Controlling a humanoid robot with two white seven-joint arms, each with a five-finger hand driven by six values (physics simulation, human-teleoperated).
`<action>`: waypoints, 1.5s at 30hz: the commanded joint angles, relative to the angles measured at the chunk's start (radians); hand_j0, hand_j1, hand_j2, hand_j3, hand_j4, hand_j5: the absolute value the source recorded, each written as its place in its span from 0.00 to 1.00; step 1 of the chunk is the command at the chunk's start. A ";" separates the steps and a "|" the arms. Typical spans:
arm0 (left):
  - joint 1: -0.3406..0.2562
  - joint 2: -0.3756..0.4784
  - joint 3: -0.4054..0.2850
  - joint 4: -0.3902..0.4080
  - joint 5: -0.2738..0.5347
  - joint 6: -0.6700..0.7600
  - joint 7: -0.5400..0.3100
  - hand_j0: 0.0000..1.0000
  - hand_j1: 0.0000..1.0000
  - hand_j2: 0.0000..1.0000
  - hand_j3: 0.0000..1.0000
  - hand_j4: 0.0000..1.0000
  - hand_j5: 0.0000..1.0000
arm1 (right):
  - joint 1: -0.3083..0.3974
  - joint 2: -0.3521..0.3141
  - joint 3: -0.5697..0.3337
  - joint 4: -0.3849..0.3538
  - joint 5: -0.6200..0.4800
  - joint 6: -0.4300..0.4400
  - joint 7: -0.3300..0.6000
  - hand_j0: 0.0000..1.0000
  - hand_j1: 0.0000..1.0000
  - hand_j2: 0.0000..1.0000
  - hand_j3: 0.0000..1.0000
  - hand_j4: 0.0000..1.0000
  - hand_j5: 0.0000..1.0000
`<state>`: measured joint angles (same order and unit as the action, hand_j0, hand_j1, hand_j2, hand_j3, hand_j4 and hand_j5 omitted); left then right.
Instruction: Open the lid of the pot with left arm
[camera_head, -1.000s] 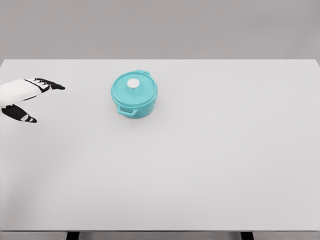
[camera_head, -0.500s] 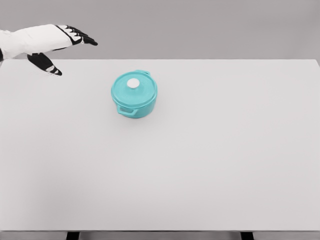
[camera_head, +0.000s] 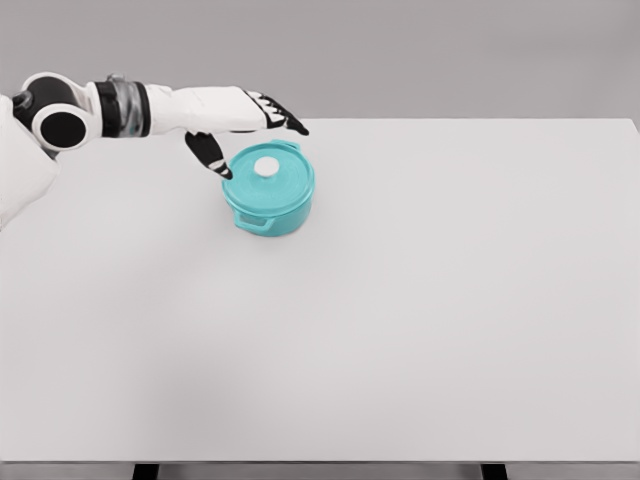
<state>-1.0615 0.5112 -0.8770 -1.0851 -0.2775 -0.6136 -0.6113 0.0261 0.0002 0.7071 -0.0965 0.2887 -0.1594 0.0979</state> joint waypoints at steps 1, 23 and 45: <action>0.000 -0.013 -0.007 0.014 0.004 0.003 0.000 1.00 1.00 1.00 1.00 1.00 1.00 | 0.000 0.000 0.000 0.000 0.000 0.000 0.000 1.00 1.00 1.00 1.00 1.00 1.00; -0.005 -0.076 -0.063 0.088 -0.103 0.003 0.000 0.73 0.73 0.73 0.73 0.73 0.73 | 0.000 0.000 0.000 0.000 0.000 0.000 0.000 1.00 1.00 1.00 1.00 1.00 1.00; -0.005 -0.074 -0.062 0.109 -0.120 0.003 0.000 0.53 0.53 0.53 0.53 0.53 0.53 | 0.000 0.000 0.000 0.000 0.000 0.000 0.000 1.00 1.00 1.00 1.00 1.00 1.00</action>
<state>-1.0661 0.4357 -0.9390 -0.9747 -0.3980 -0.6128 -0.6107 0.0261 0.0002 0.7071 -0.0965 0.2887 -0.1594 0.0979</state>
